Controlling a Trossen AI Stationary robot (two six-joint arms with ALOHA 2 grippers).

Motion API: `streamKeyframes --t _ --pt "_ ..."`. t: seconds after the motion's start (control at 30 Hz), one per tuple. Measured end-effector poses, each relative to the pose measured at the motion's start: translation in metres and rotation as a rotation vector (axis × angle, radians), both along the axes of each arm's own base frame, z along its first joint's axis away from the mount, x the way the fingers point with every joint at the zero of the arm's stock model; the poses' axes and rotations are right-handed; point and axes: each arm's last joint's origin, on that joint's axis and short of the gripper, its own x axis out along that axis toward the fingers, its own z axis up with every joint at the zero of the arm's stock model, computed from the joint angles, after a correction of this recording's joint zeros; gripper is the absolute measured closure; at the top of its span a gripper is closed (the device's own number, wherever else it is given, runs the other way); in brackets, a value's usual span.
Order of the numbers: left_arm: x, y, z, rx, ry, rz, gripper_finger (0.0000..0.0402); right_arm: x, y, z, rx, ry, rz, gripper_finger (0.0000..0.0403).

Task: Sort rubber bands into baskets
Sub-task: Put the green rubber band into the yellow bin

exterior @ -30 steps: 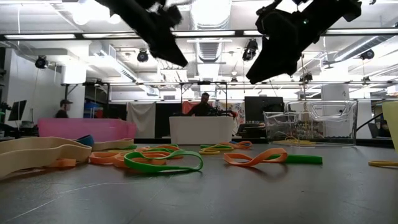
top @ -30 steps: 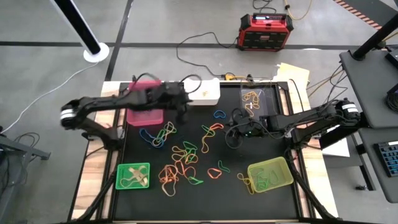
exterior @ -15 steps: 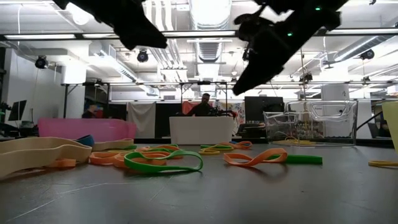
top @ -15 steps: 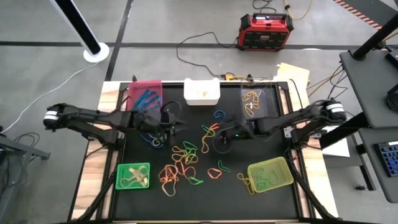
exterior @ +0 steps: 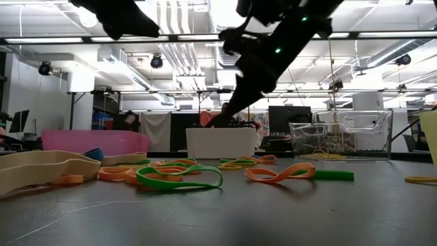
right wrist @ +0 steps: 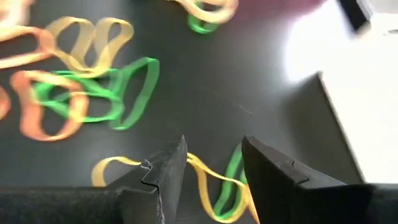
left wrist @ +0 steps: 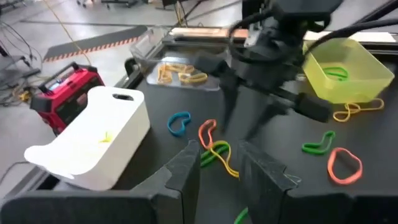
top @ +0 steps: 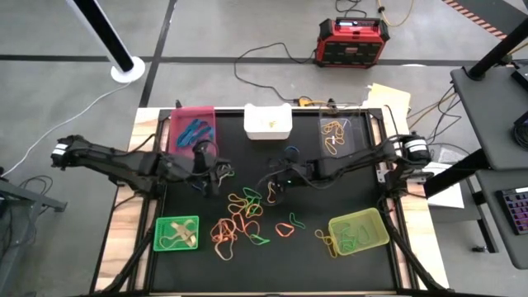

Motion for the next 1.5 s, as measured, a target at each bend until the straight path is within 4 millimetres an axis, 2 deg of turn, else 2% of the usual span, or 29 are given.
streamKeyframes --t 0.2,0.43,0.9,1.07,1.2,1.37,1.5 --pt "-0.005 -0.005 -0.013 -0.058 0.011 -0.001 0.0311 0.011 -0.023 -0.012 0.033 0.108 -0.168 0.0250" --pt "-0.005 -0.008 -0.023 -0.100 0.021 0.012 0.0311 0.022 -0.044 -0.028 0.185 0.146 -0.132 0.0250" --pt "-0.004 -0.008 -0.025 -0.093 0.031 0.010 0.0311 0.029 -0.064 -0.059 0.224 0.173 -0.176 0.0250" --pt "-0.003 -0.008 -0.024 -0.094 0.027 0.010 0.0311 0.031 -0.065 -0.072 0.225 0.202 -0.152 0.0254" --pt "-0.003 -0.008 -0.024 -0.089 0.020 0.020 0.0311 0.031 -0.065 -0.078 0.240 0.216 -0.145 0.0285" --pt "-0.003 -0.007 -0.023 -0.068 0.006 0.062 0.0311 0.031 -0.066 -0.078 0.248 0.218 -0.136 0.0373" --pt "-0.003 -0.007 -0.023 -0.069 0.004 0.063 0.0311 0.030 -0.066 -0.072 0.238 0.210 -0.117 0.0391"
